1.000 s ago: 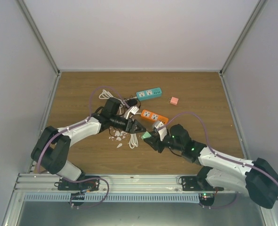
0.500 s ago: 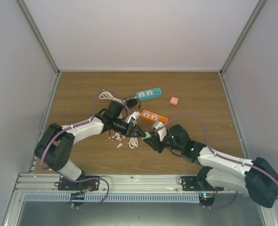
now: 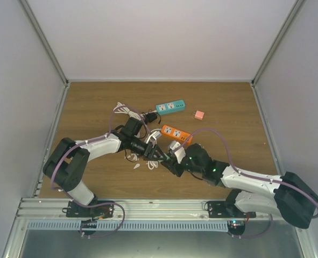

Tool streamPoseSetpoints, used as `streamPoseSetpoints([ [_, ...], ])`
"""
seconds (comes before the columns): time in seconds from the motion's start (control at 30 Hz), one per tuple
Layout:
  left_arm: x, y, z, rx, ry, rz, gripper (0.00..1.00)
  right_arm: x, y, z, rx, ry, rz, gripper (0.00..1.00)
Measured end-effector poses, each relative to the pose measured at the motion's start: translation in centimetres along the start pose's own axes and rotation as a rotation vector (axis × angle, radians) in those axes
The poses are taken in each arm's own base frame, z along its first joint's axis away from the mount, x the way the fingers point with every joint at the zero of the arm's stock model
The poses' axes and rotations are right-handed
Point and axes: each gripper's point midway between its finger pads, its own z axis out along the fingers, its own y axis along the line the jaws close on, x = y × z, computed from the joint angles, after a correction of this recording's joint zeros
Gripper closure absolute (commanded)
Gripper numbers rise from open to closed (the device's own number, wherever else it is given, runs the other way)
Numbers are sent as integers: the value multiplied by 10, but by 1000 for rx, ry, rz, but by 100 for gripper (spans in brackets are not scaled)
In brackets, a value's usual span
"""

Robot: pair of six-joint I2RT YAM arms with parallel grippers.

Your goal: Insert the plug

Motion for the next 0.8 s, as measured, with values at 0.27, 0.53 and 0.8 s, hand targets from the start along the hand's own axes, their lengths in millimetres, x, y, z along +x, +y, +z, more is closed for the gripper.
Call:
streamPoseSetpoints([
  [0.27, 4, 3, 2, 4, 19, -15, 44, 4, 2, 4, 13, 20, -17, 87],
  [0.53, 5, 4, 4, 18, 29, -15, 52, 6, 1, 4, 15, 28, -17, 87],
  [0.8, 7, 11, 8, 15, 41, -44, 79, 8, 1, 3, 15, 38, -17, 87],
])
